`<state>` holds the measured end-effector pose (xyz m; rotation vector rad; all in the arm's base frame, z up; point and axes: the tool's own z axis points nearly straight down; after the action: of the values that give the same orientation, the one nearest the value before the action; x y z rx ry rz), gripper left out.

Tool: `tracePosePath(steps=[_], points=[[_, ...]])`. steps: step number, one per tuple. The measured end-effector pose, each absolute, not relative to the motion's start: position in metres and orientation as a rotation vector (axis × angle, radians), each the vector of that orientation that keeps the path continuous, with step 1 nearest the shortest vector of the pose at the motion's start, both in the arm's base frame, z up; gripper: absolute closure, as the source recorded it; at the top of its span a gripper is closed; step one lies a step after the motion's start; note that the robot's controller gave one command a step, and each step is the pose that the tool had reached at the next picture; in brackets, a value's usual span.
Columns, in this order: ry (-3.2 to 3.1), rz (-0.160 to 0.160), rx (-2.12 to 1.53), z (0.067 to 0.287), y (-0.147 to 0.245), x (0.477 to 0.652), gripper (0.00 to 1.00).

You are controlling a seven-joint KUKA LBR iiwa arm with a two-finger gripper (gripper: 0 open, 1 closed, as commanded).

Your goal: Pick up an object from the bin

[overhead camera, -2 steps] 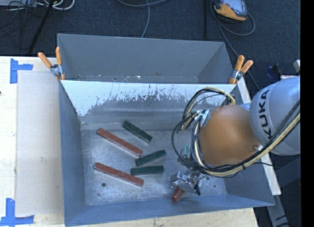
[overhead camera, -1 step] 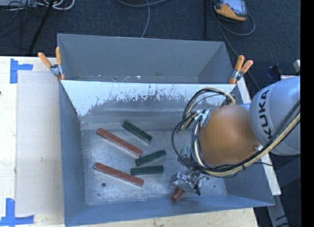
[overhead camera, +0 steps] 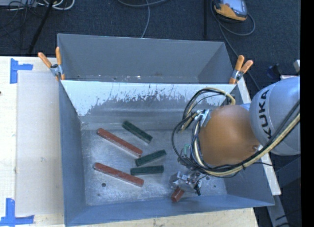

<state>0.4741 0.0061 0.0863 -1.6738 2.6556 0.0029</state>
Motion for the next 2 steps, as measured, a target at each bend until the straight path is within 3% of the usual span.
tracePosePath(steps=[2], points=[[2.657,0.003,-1.672,0.0863,0.006,0.4741,1.0]])
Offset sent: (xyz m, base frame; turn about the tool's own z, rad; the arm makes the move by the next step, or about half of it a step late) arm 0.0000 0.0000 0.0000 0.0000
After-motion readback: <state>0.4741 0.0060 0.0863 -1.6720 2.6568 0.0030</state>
